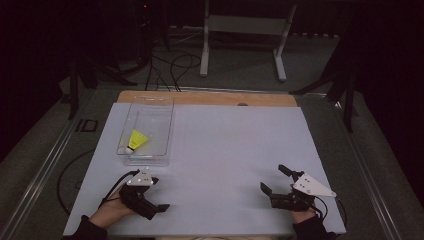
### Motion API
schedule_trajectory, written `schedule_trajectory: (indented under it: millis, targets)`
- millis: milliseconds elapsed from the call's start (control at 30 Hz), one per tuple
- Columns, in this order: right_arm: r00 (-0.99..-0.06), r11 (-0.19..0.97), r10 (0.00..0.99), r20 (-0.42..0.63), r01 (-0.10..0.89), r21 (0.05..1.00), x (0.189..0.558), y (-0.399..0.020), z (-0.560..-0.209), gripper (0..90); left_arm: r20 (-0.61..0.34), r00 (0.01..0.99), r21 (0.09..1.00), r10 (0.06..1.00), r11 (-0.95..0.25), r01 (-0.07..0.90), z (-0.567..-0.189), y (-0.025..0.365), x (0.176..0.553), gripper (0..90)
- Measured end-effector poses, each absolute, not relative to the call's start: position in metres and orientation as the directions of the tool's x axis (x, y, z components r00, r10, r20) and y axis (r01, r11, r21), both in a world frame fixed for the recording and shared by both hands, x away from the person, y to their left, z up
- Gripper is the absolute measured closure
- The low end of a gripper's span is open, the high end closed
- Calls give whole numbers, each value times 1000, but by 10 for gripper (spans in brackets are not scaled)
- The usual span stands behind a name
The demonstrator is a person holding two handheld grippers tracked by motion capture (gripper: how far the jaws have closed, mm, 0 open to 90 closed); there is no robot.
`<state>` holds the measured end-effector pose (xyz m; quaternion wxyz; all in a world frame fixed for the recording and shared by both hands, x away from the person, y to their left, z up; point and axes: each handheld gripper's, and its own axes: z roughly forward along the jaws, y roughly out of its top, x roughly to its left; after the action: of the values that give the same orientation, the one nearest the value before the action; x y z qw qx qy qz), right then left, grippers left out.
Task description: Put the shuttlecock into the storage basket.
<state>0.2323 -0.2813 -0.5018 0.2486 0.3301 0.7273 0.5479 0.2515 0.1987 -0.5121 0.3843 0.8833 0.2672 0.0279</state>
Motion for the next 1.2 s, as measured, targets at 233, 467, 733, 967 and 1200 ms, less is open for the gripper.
schedule_trajectory:
  millis: [233, 467, 733, 967, 1200]
  targets:
    - [-658, 182, 753, -1, 206, 962, 232, -282, -502, 101, -176, 819, 720, 546, -496, 485, -515, 210, 246, 0]
    - [-658, 181, 753, -1, 206, 962, 232, -282, -501, 101, -176, 772, 742, 610, -433, 512, -517, 216, 241, 0]
    - [-662, 182, 749, 2, 209, 961, 232, -282, -502, 101, -153, 767, 739, 623, -444, 507, -520, 213, 237, 0]
    - [-666, 186, 746, 4, 215, 959, 233, -281, -503, 101, -153, 769, 752, 621, -431, 498, -519, 212, 237, 0]
    - [-666, 187, 746, 5, 217, 958, 233, -281, -504, 101, -144, 763, 763, 631, -420, 492, -520, 211, 238, 0]
